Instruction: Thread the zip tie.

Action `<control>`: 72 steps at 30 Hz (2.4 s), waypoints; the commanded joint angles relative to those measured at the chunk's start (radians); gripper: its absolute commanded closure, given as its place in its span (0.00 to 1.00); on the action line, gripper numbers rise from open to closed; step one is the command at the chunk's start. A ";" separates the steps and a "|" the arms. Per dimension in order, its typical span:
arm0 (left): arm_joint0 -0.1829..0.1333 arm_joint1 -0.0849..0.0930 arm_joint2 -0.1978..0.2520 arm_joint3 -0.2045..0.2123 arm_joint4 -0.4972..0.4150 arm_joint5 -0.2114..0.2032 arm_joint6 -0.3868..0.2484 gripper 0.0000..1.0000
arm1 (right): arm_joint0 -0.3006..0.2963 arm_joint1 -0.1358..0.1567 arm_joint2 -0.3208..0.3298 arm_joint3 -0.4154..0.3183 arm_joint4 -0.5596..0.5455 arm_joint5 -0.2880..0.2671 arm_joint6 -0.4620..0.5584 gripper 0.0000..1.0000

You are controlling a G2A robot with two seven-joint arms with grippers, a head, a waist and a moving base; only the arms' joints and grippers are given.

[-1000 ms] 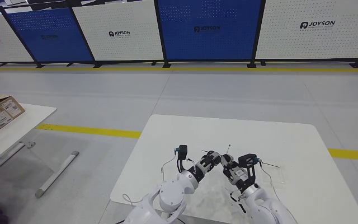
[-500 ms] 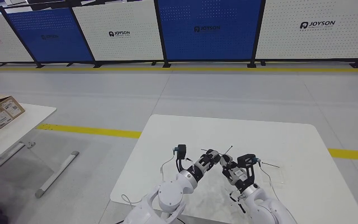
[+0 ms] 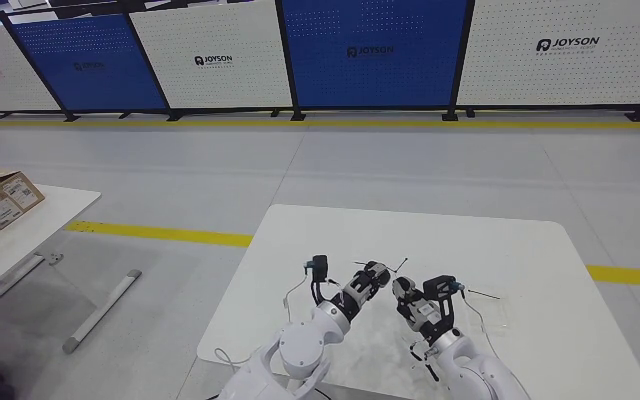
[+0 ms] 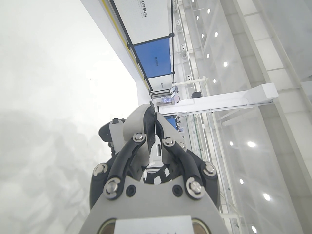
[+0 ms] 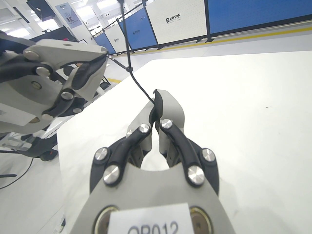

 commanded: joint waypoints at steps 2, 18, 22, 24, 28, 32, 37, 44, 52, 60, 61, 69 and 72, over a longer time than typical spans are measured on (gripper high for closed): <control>0.001 0.000 -0.004 -0.002 -0.003 -0.002 0.003 1.00 | 0.000 0.001 0.000 0.002 0.000 0.000 -0.001 1.00; 0.013 0.001 -0.022 -0.039 -0.004 -0.007 0.009 1.00 | -0.005 0.005 0.003 0.000 -0.001 0.003 -0.002 1.00; 0.017 0.002 -0.025 -0.047 -0.003 -0.010 0.008 1.00 | -0.005 0.005 0.002 0.000 0.000 0.003 -0.001 1.00; 0.018 0.001 -0.026 -0.050 -0.003 -0.011 0.008 1.00 | -0.004 0.005 0.001 0.001 0.000 0.003 -0.001 1.00; 0.019 0.001 -0.026 -0.057 -0.003 -0.015 0.011 1.00 | -0.003 0.006 0.000 0.001 -0.001 0.003 -0.002 1.00; 0.022 0.001 -0.027 -0.063 -0.004 -0.019 0.014 1.00 | -0.003 0.006 -0.001 0.001 -0.001 0.004 -0.003 1.00; 0.023 0.000 -0.024 -0.066 -0.003 -0.020 0.016 1.00 | -0.003 0.007 -0.002 0.002 -0.001 0.003 -0.007 1.00; 0.023 -0.001 -0.019 -0.058 0.006 -0.019 0.020 1.00 | -0.006 0.008 0.001 0.003 0.004 0.005 -0.018 1.00; 0.009 -0.006 -0.016 -0.021 0.042 -0.010 0.078 1.00 | -0.039 0.012 0.041 -0.037 0.047 0.005 -0.089 0.00; 0.006 -0.009 -0.016 0.021 0.060 0.006 0.107 1.00 | -0.157 0.027 0.147 -0.155 0.063 0.025 -0.250 0.00; 0.009 -0.008 -0.018 0.025 0.065 0.010 0.112 1.00 | -0.174 0.029 0.158 -0.167 0.068 0.030 -0.262 0.00; 0.011 -0.004 -0.015 0.039 0.169 0.021 0.148 1.00 | -0.196 0.031 0.172 -0.186 0.073 0.033 -0.271 0.00; 0.011 -0.004 -0.015 0.039 0.169 0.021 0.148 1.00 | -0.196 0.031 0.172 -0.186 0.073 0.033 -0.271 0.00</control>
